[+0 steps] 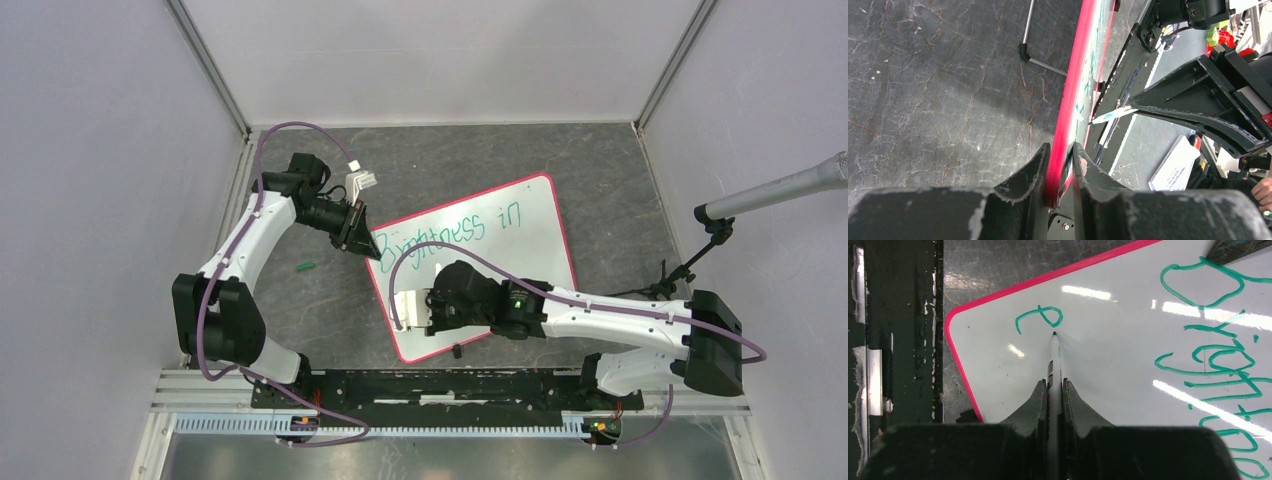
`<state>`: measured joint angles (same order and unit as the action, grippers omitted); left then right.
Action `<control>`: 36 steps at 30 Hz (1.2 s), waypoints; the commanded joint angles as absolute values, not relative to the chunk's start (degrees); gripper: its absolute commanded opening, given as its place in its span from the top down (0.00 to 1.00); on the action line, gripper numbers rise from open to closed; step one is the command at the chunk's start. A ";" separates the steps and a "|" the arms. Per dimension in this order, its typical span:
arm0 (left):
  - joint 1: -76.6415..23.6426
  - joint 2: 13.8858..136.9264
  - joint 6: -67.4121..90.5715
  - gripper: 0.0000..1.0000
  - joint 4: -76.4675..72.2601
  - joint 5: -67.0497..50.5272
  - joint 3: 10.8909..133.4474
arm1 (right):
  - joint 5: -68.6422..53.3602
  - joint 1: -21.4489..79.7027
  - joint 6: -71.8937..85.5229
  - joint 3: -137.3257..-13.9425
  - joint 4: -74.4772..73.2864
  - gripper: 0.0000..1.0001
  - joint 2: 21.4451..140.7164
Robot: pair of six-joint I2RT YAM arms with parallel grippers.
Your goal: Write a sentence on the whiteboard
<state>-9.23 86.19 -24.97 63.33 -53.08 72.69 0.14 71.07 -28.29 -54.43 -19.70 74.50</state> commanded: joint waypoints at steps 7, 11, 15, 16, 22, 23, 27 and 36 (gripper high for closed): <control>-9.69 85.87 -25.74 0.97 61.79 -50.25 71.72 | 2.28 70.81 -28.71 -53.72 -17.93 1.00 74.84; -9.67 86.13 -25.70 0.98 61.79 -50.23 71.81 | 1.12 70.75 -29.25 -52.98 -19.41 1.00 74.37; -9.67 86.52 -25.69 0.97 61.79 -50.23 71.89 | -0.57 70.75 -29.47 -51.89 -20.55 1.00 73.75; -9.67 86.58 -25.75 0.97 61.83 -50.19 71.89 | -1.61 70.71 -29.53 -51.57 -20.73 1.00 73.63; -9.76 86.80 -25.67 0.98 61.79 -50.21 72.07 | -2.85 70.76 -29.62 -50.19 -21.04 1.00 73.17; -9.76 86.89 -25.71 0.98 61.80 -50.19 72.07 | -2.81 70.75 -29.70 -50.31 -20.88 1.00 73.21; -9.76 86.97 -25.62 0.97 61.79 -50.18 72.16 | -1.39 70.80 -29.33 -51.75 -20.47 1.00 73.53; -9.76 87.02 -25.62 0.97 61.79 -50.20 72.33 | 1.91 68.37 -28.61 -55.51 -20.00 1.00 73.67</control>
<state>-9.19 86.32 -24.97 63.22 -53.08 72.69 -2.24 70.57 -28.75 -52.05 -20.84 74.06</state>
